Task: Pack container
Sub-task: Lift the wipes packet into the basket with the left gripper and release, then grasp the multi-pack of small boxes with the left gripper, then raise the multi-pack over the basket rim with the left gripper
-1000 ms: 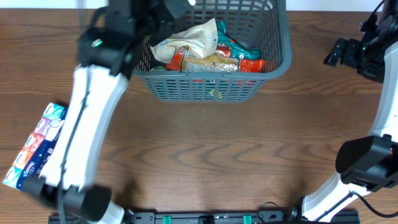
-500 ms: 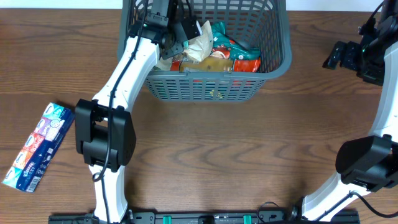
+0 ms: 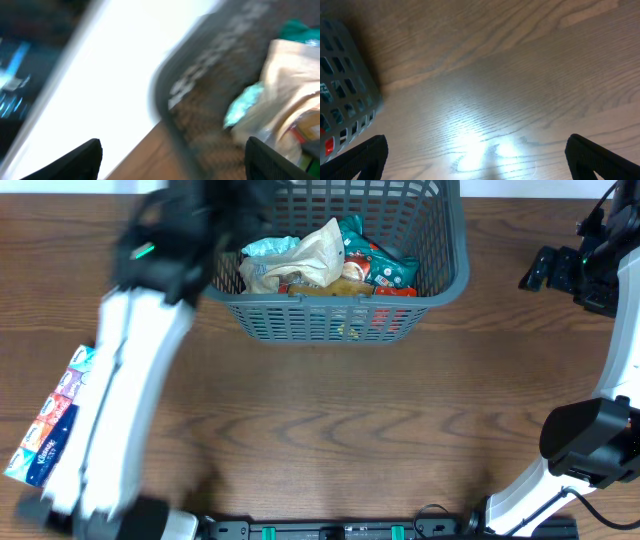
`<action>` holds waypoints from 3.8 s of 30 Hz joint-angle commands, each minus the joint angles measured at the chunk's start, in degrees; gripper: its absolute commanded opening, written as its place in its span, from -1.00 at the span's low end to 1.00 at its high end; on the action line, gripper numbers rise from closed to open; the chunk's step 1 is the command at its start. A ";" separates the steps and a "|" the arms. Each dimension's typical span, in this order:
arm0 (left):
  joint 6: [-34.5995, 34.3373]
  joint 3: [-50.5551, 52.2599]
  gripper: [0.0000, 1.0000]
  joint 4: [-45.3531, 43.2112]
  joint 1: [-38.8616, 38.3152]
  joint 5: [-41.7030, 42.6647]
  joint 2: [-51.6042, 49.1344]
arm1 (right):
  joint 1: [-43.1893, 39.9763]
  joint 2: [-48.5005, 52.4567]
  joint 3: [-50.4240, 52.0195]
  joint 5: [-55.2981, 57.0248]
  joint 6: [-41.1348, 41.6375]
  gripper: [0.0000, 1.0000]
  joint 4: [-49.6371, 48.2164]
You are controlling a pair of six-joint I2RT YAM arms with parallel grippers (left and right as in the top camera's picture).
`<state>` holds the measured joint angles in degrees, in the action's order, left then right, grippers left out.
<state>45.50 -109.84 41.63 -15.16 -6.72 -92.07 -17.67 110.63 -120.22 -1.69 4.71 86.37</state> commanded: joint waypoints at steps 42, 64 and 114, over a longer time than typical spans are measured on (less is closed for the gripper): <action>-156.26 33.88 0.39 15.76 52.87 4.61 -3.30 | 0.13 -0.76 0.09 -0.28 -1.53 0.98 0.46; -156.43 33.88 0.64 5.09 58.64 4.59 -20.74 | 0.13 -0.76 0.09 -0.28 3.45 0.99 1.53; -81.02 33.16 -0.88 -16.41 37.31 38.32 5.40 | 0.13 -0.76 0.09 -0.07 -2.32 0.99 0.26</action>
<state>-49.54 -76.20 24.71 24.64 32.36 -89.86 -17.67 110.63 -120.22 -1.69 3.38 86.94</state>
